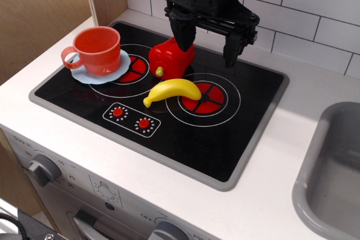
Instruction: Take cup off plate
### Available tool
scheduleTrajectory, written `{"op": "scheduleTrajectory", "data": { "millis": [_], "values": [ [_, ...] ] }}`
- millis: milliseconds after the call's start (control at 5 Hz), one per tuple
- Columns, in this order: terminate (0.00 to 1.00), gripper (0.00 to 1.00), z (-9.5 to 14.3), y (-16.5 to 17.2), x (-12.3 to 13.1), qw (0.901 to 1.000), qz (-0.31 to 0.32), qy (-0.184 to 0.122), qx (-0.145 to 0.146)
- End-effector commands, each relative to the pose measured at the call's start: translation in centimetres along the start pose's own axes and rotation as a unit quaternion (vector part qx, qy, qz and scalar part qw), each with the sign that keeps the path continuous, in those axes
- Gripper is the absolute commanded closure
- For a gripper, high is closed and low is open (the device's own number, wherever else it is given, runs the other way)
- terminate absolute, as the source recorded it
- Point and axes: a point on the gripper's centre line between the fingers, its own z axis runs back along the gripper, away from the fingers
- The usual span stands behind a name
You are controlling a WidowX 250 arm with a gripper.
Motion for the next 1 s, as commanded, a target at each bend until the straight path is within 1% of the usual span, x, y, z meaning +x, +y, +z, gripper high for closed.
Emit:
{"op": "scheduleTrajectory", "data": {
  "millis": [0,200,400,600,800],
  "values": [
    [0.00,0.00,0.0,0.0,0.0,1.0000,0.000,0.000,0.000],
    [0.00,0.00,1.3,2.6,-1.8,0.9990,-0.039,0.020,-0.008],
    [0.00,0.00,3.9,4.5,-3.7,0.9962,-0.078,0.018,-0.033],
    [0.00,0.00,5.6,6.6,-4.7,0.9940,-0.092,0.042,-0.044],
    [0.00,0.00,5.5,8.7,-5.0,0.9937,-0.108,0.022,-0.016]
  ]
}}
